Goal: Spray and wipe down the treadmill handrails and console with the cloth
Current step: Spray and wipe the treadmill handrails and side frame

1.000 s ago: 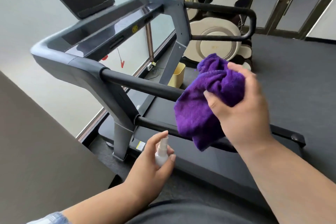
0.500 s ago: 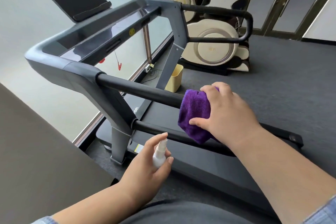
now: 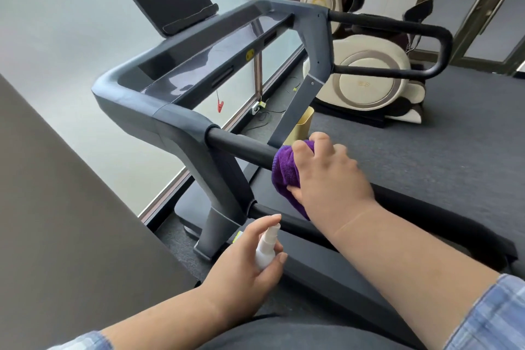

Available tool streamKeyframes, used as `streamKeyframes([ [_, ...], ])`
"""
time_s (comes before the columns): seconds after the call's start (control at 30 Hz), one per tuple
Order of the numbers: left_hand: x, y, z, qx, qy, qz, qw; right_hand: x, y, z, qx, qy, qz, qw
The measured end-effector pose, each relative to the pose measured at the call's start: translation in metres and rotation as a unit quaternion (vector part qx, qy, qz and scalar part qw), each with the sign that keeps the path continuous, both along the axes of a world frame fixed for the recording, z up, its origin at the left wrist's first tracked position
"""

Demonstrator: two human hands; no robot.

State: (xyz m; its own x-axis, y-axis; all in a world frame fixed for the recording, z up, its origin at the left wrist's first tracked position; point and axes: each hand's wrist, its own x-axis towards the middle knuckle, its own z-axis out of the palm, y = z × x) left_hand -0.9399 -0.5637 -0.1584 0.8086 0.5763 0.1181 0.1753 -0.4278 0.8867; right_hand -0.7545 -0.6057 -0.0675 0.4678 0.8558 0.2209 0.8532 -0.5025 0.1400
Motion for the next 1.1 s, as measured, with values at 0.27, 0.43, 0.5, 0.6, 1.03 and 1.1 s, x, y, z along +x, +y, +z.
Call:
streamKeyframes([
  [0.27,-0.034,0.063,-0.002,0.005,-0.009,0.013,1.000,-0.043,0.099,0.008,0.014,0.021,0.031,0.999],
  [0.43,-0.050,0.094,-0.007,0.030,-0.010,0.002,1.000,-0.060,0.151,0.014,0.007,0.025,0.027,0.999],
  [0.5,-0.049,0.100,-0.007,0.033,-0.015,-0.011,0.999,-0.062,0.154,0.012,-0.002,0.003,0.029,1.000],
  [0.6,-0.040,0.097,-0.005,0.027,-0.027,-0.046,0.998,-0.056,0.145,0.010,-0.001,0.025,0.028,0.999],
  [1.03,0.004,0.039,0.001,0.059,-0.024,-0.169,0.984,-0.012,0.023,0.011,0.018,0.078,-0.022,0.997],
  [1.1,0.011,0.025,0.001,0.061,-0.024,-0.183,0.981,-0.003,-0.001,0.010,0.026,0.083,-0.034,0.996],
])
